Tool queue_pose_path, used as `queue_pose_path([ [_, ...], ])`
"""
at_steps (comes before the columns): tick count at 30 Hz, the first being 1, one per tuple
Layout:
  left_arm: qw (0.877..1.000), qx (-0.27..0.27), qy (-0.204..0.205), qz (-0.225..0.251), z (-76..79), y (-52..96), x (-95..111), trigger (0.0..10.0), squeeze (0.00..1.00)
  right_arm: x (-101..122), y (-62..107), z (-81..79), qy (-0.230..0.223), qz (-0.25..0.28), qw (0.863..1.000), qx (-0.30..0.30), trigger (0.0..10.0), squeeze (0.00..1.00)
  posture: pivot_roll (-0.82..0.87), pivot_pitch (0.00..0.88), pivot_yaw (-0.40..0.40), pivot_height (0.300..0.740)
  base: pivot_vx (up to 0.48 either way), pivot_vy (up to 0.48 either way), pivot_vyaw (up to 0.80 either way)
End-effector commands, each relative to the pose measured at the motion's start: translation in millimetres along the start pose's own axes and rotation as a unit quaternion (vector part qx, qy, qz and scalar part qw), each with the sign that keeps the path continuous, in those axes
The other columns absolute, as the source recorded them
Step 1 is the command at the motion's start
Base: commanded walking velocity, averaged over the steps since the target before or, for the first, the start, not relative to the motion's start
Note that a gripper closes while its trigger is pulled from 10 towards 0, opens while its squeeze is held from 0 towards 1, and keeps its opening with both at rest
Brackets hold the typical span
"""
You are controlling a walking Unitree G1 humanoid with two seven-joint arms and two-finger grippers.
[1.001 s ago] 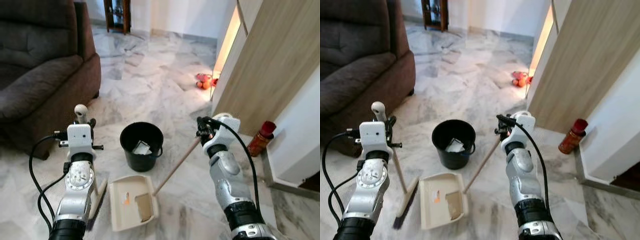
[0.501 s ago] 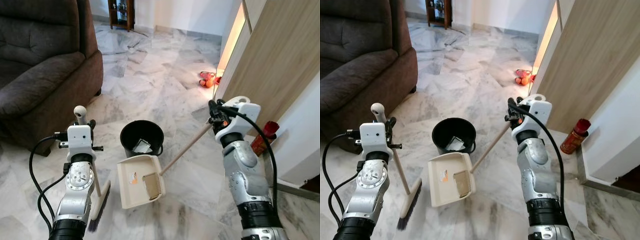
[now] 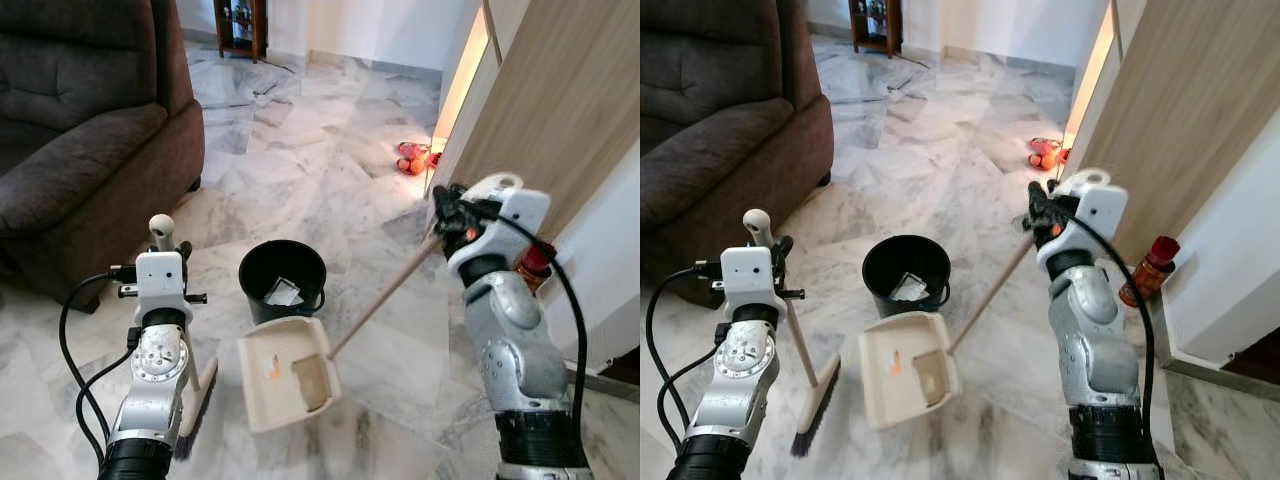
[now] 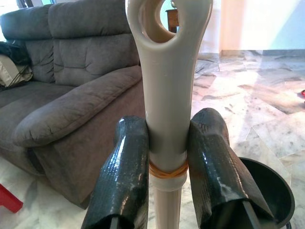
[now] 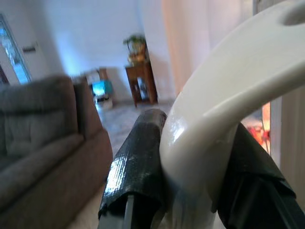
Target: Sweep floor
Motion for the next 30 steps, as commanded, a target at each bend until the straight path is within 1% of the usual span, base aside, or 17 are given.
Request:
queue_pose_path([
  [1,1.000,-0.003,-0.001,0.029,2.6,-2.8,12,10.0,0.00,34,-1.8,-8.5,-0.013,0.075,0.997,0.013,10.0,0.00,0.03,0.033,-0.068,0.740,0.000,0.000,0.00],
  [5,0.999,-0.003,-0.002,0.032,2.8,-2.8,13,10.0,0.00,40,-1.2,-10.3,-0.008,0.093,0.996,0.011,10.0,0.00,0.04,0.030,-0.068,0.740,0.000,0.000,0.00],
  [12,0.999,0.000,-0.006,0.036,2.3,-2.1,14,10.0,0.00,48,-0.4,-8.7,-0.030,0.124,0.992,-0.009,10.0,0.00,0.04,0.026,-0.068,0.740,0.000,0.000,0.00],
  [15,0.999,0.000,-0.007,0.036,2.1,-2.1,14,10.0,0.00,48,-0.6,-9.2,-0.034,0.127,0.991,-0.010,10.0,0.00,0.04,0.027,-0.067,0.740,0.000,0.000,0.00],
  [21,0.999,0.002,-0.012,0.038,1.4,-2.2,14,10.0,0.00,43,-0.9,-17.8,-0.042,0.125,0.991,0.001,10.0,0.00,0.04,0.029,-0.068,0.740,0.000,0.000,0.00],
  [30,0.999,0.003,-0.016,0.038,0.4,-2.2,13,10.0,0.00,39,-0.9,-23.1,-0.037,0.118,0.992,0.013,10.0,0.00,0.04,0.030,-0.067,0.740,0.257,0.000,0.00],
])
Point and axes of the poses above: a point about 5 cm out from each wrist's last joint towards the gripper, its own y axis pointing back from the gripper into the wrist, its own x axis along the axis of the wrist's last joint, z = x × y, the point moved 3 cm from there along -y, pointing out of the wrist towards the gripper, and after that the axes turned 11 degrees about -y, right-handed, at the moved point
